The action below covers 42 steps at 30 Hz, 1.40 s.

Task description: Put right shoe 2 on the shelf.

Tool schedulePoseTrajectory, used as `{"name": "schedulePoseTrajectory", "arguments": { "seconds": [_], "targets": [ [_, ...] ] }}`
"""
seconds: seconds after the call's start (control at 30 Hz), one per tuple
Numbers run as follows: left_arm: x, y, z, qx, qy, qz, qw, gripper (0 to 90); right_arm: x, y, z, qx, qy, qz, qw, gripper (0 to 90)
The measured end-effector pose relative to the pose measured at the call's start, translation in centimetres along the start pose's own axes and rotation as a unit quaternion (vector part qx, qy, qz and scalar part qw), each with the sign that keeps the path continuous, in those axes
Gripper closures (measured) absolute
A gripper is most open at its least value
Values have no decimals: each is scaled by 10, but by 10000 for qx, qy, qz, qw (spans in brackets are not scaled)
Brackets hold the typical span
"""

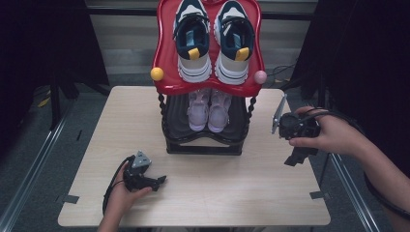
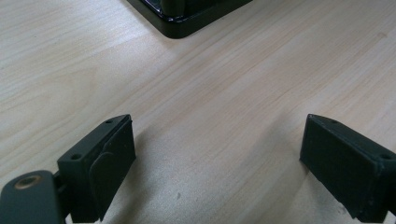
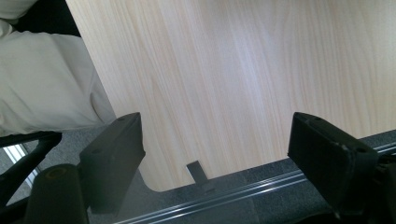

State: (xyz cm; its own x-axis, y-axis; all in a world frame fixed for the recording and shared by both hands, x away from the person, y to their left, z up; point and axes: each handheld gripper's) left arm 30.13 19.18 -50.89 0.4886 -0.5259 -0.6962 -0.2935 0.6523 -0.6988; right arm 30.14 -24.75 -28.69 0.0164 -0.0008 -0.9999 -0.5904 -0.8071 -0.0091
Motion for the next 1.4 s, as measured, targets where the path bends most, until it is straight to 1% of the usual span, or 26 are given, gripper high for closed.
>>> {"name": "schedulePoseTrajectory", "arguments": {
  "seconds": [0.03, 0.07, 0.2, 0.27, 0.3, 0.43, 0.47, 0.57, 0.67, 0.7, 0.77, 0.87, 0.9, 0.93, 1.0, 1.03, 1.07, 1.1, 1.17, 1.2, 1.23, 1.27, 1.3, 1.33, 1.37, 1.4],
  "targets": [
    [0, 0, 0, 0, 0, -5, 10000, 97, 2, 1, 0, 69, -11, 46, 10000, 178],
    [0, 0, 0, 1, 1, -5, 10000, 97, 4, 1, 0, 63, -15, 64, 10000, 178],
    [0, 0, 0, 1, 0, -5, 10000, 97, 11, 2, -1, -2, 5, -17, 10000, 178],
    [0, 0, 0, -1, -2, -1, 10000, 97, 14, 3, -1, 86, -19, 40, 10000, 176],
    [0, 0, 0, -1, 0, -7, 10000, 97, 16, 3, -1, 25, -25, 6, 10000, 175],
    [0, 0, 0, -1, 0, -7, 10000, 97, 24, 5, -1, 33, -8, 71, 10000, 175],
    [0, 0, 0, -1, 0, -7, 10000, 97, 26, 5, -1, 58, -39, 81, 9999, 175],
    [0, 0, 0, -2, -1, -2, 10000, 97, 32, 6, -1, 13, -9, 111, 9999, 175],
    [0, 0, 0, -1, -1, -7, 10000, 97, 40, 6, -1, 23, -32, 157, 9999, 175],
    [0, 0, 0, -2, 0, -7, 10000, 97, 43, 6, -2, -10, -38, 138, 9999, 174],
    [0, 0, 0, -2, -2, -1, 10000, 97, 47, 7, -2, 26, 7, 224, 9997, 175],
    [0, 0, 0, -5, -9, -13, 10000, 97, 55, 8, -3, -21, -36, 185, 9998, 174],
    [0, 0, 0, -5, -9, -13, 10000, 97, 58, 9, -2, 32, -46, 192, 9998, 175],
    [0, 0, 0, -7, -9, -15, 10000, 97, 60, 9, -3, -34, -42, 196, 9998, 175],
    [0, 0, 0, -6, -9, -14, 10000, 97, 65, 10, -3, 44, -73, 239, 9997, 175],
    [0, 0, 0, -7, -9, -14, 10000, 97, 68, 10, -4, -24, -58, 223, 9997, 175],
    [0, 0, 0, -7, -9, -14, 10000, 97, 70, 10, -3, 0, -53, 236, 9997, 177],
    [0, 0, 0, -7, -8, -14, 10000, 97, 72, 11, -2, 105, -54, 329, 9994, 176],
    [0, 0, 0, -4, -10, -20, 10000, 97, 77, 12, -3, 53, -95, 272, 9996, 175],
    [0, 0, 0, -5, -11, -15, 10000, 97, 79, 13, -4, 37, -66, 261, 9996, 177],
    [0, 0, 0, -3, -10, -16, 10000, 97, 81, 14, -3, 124, -51, 328, 9994, 178],
    [0, 0, 0, -1, -11, -20, 10000, 97, 83, 14, -5, 43, -92, 249, 9996, 175],
    [0, 0, 0, -3, -10, -15, 10000, 97, 85, 15, -5, 121, -84, 257, 9996, 176],
    [0, 0, 0, -3, -9, -20, 10000, 97, 87, 15, -6, 45, -92, 191, 9998, 178],
    [0, 0, 0, -3, -11, -15, 10000, 97, 87, 16, -4, 212, -75, 262, 9994, 176],
    [0, 0, 0, -4, -11, -14, 10000, 97, 89, 17, -6, 122, -99, 163, 9997, 176]
  ]
}}
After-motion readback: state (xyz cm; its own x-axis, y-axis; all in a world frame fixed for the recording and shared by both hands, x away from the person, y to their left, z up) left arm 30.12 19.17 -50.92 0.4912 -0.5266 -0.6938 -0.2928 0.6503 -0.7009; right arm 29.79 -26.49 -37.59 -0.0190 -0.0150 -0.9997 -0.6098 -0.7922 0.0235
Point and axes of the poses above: each handheld gripper's, and its own axes: x roughly forward along the jaws, y roughly out of its underside, z roughly to its left, and after that the axes turned 15 degrees about x, right-handed
